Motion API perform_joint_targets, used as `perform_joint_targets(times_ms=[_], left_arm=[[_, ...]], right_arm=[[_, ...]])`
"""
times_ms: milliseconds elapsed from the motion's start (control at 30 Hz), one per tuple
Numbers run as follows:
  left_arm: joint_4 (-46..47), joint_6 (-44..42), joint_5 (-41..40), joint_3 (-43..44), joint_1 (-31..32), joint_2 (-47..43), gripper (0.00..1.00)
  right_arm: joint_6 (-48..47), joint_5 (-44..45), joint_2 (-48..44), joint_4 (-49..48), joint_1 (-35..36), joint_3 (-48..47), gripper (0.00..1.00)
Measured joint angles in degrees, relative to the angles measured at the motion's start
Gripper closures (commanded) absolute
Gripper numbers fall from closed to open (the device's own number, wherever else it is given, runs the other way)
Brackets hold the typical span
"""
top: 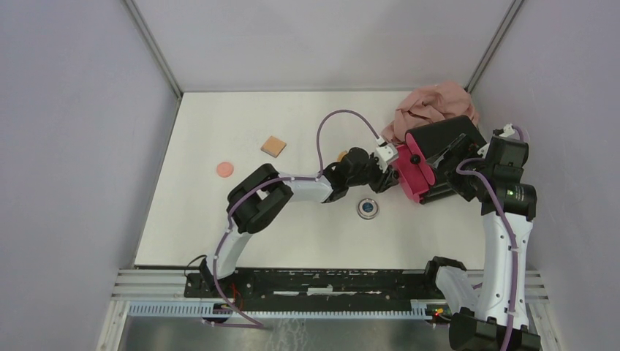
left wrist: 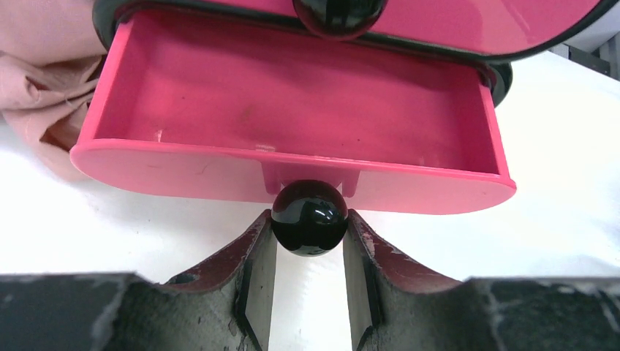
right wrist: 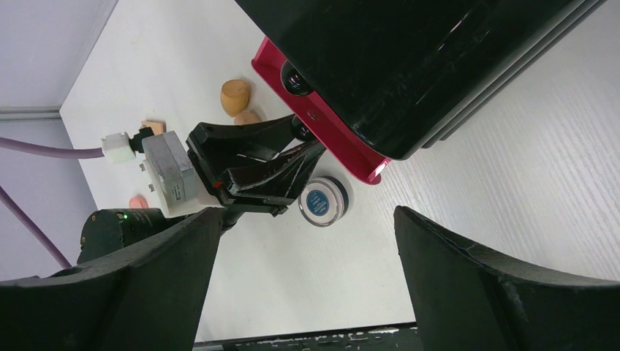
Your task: Organize the makeup
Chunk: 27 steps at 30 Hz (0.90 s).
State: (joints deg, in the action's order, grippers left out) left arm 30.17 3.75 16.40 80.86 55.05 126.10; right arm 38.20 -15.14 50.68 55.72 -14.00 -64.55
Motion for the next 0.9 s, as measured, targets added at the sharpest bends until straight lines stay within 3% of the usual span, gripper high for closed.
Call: perform_joint_targets(times_ms=[900], left_arm=[[-1.4, 0.0, -1.2, -9.5, -1.0, -6.1, 0.96]], right_arm=[[0.0, 0.1, -1.0, 0.0, 0.0, 0.7, 0.06]])
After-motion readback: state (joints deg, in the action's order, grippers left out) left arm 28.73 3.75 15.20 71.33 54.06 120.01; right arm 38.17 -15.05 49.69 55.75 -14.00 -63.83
